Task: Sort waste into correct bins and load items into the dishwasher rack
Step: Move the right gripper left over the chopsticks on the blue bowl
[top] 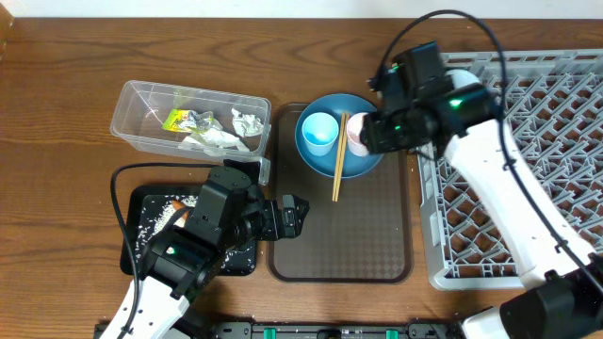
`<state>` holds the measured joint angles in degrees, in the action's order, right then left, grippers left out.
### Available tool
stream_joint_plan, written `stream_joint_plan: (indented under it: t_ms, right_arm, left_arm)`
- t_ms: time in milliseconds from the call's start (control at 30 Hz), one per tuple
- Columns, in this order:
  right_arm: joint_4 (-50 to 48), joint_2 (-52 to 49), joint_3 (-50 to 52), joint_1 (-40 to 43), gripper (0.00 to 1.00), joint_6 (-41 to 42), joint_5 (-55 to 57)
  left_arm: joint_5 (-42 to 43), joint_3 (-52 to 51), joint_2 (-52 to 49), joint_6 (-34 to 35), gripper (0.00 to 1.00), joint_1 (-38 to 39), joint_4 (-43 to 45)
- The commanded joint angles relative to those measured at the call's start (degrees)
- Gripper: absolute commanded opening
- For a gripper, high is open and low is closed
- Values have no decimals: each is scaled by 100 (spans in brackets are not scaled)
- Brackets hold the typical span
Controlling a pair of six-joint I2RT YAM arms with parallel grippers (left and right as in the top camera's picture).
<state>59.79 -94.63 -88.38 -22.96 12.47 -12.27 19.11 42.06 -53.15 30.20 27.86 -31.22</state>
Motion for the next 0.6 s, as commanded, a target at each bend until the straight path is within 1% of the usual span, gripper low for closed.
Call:
stream_joint_plan:
  t_ms: [0,200,367,467,567]
  right_arm:
    - [63,72,26,-330,43,1128,254]
    - [68,72,282,-872,41,2243,1073]
    - [24,72,675,-1106,37,2850,1561]
    - [-339,72,1058,-1163,35,3045,1589]
    - [-804,72,1425,-1167,29,3189,1539]
  left_arm:
    - [-37,15,2,-11,100,-24,2]
    - [-37,15,2,-9,100,-24,2]
    - [-37,15,2,-9,100,-24,2]
    - [-37,15,2,-9,100,-24,2]
    - [-37,15,2,-11,100,-24,2]
